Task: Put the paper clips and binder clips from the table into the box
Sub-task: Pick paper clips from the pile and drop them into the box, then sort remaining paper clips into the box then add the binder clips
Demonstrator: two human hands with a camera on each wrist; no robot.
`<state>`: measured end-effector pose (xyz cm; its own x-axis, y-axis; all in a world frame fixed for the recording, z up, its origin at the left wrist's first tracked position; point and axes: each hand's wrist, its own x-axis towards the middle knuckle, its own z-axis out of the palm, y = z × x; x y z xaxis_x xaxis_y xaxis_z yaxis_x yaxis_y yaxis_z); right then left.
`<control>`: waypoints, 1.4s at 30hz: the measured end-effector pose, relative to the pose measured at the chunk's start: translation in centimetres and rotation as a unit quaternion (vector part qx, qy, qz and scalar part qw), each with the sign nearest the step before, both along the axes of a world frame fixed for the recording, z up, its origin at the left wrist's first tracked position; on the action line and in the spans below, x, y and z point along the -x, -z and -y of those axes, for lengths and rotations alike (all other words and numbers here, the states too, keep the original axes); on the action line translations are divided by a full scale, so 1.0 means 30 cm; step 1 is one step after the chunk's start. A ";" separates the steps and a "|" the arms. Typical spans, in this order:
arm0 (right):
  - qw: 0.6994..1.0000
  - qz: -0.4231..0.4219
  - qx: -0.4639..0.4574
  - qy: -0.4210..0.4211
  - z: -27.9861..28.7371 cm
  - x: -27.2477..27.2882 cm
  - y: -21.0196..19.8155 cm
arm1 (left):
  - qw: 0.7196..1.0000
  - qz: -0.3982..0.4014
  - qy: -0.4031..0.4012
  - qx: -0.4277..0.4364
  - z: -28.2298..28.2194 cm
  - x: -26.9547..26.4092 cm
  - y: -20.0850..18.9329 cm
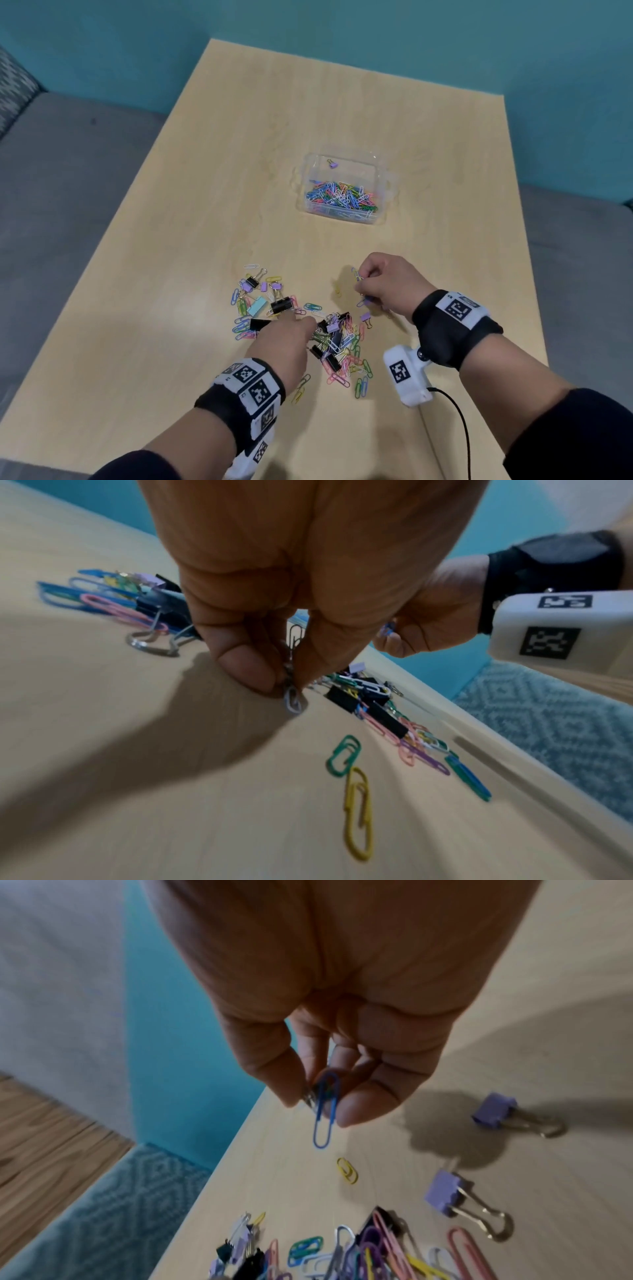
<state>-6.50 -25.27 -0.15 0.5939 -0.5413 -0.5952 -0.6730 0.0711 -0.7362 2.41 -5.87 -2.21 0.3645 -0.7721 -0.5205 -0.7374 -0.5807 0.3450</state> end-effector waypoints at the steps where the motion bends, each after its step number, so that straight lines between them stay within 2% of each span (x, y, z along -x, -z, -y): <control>1: 1.000 0.001 -0.023 0.016 0.010 0.000 0.010 | 1.000 -0.009 -0.016 0.011 -0.002 -0.007 0.007; 5: 0.985 0.029 -0.136 0.098 0.046 -0.004 0.039 | 0.986 -0.109 -0.110 0.062 -0.005 -0.059 0.008; 6: 0.979 0.044 -0.163 0.116 0.056 -0.008 0.035 | 0.973 -0.154 -0.150 0.081 0.007 -0.078 -0.006; 9: 0.957 0.092 -0.225 0.158 0.101 -0.039 0.002 | 0.912 -0.281 -0.264 0.142 0.089 -0.159 -0.078; 11: 0.950 0.118 -0.230 0.177 0.149 -0.081 -0.029 | 0.889 -0.307 -0.290 0.180 0.186 -0.235 -0.125; 13: 0.955 0.130 -0.191 0.185 0.207 -0.141 -0.058 | 0.885 -0.286 -0.298 0.217 0.307 -0.321 -0.157; 16: 0.977 0.106 -0.078 0.166 0.293 -0.244 -0.089 | 0.884 -0.232 -0.313 0.257 0.483 -0.421 -0.182; 19: 0.991 0.057 0.033 0.118 0.347 -0.334 -0.109 | 0.890 -0.209 -0.308 0.263 0.607 -0.455 -0.210; 22: 0.995 0.008 0.091 0.046 0.361 -0.376 -0.128 | 0.900 -0.224 -0.278 0.249 0.640 -0.459 -0.213; 24: 0.989 -0.022 0.149 -0.011 0.358 -0.363 -0.144 | 0.908 -0.211 -0.257 0.255 0.606 -0.479 -0.208; 26: 0.978 -0.014 0.207 -0.036 0.341 -0.308 -0.159 | 0.898 -0.204 -0.283 0.270 0.516 -0.511 -0.202; 28: 0.977 0.010 0.208 -0.041 0.295 -0.210 -0.159 | 0.885 -0.181 -0.329 0.274 0.366 -0.540 -0.186; 30: 0.983 0.006 0.171 -0.062 0.225 -0.080 -0.136 | 0.899 -0.118 -0.346 0.240 0.174 -0.559 -0.147; 32: 0.981 -0.025 0.155 -0.114 0.140 0.055 -0.100 | 0.936 -0.025 -0.313 0.158 -0.023 -0.546 -0.095; 34: 0.976 -0.061 0.152 -0.140 0.059 0.172 -0.057 | 0.959 0.027 -0.260 0.109 -0.174 -0.485 -0.042; 36: 0.978 -0.070 0.145 -0.136 -0.010 0.258 -0.009 | 0.972 0.040 -0.197 0.121 -0.262 -0.406 0.000; 39: 0.982 -0.075 0.134 -0.110 -0.081 0.341 0.048 | 0.983 0.086 -0.061 0.148 -0.291 -0.340 0.057; 42: 0.985 -0.076 0.123 -0.091 -0.127 0.375 0.076 | 0.978 0.124 -0.013 0.169 -0.236 -0.334 0.089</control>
